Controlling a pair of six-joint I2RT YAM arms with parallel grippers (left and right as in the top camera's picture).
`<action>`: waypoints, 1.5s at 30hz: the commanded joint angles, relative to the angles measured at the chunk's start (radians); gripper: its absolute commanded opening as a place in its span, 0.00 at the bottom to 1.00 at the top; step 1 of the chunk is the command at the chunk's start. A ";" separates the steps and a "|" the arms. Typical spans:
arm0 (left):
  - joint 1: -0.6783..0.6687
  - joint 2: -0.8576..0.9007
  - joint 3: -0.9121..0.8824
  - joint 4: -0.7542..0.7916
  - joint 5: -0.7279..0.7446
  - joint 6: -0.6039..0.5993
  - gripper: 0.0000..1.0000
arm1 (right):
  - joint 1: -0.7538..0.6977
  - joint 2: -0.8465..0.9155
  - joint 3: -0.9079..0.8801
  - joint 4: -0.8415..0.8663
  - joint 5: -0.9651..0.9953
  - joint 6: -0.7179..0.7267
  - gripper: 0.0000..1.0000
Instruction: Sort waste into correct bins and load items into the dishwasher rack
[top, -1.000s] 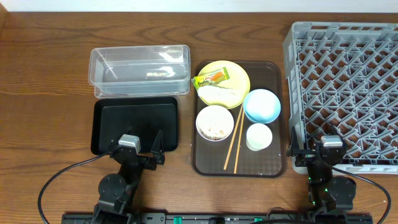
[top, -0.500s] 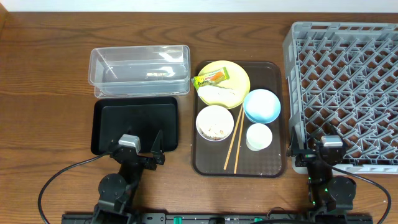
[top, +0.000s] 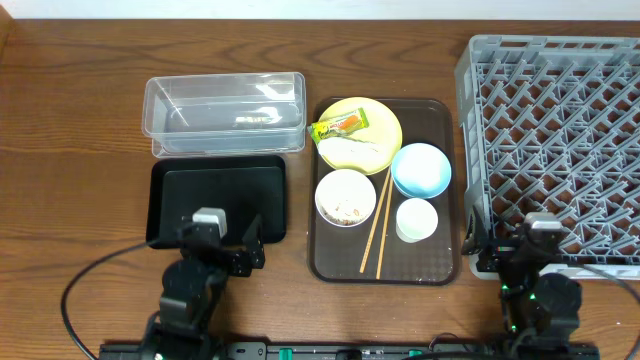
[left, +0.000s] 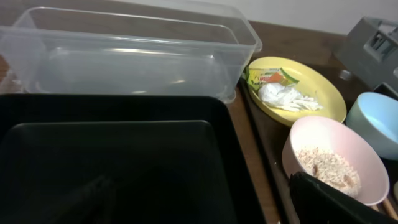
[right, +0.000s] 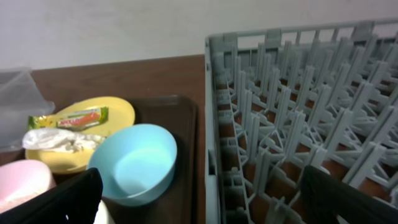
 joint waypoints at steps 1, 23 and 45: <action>-0.002 0.134 0.166 -0.042 -0.007 -0.012 0.91 | -0.008 0.115 0.162 -0.092 -0.003 0.019 0.99; -0.004 0.858 0.928 -0.574 0.021 0.027 0.91 | -0.008 0.760 0.682 -0.525 0.113 0.007 0.99; -0.294 1.409 0.932 0.061 0.089 0.445 0.91 | -0.008 0.761 0.682 -0.521 0.112 0.008 0.99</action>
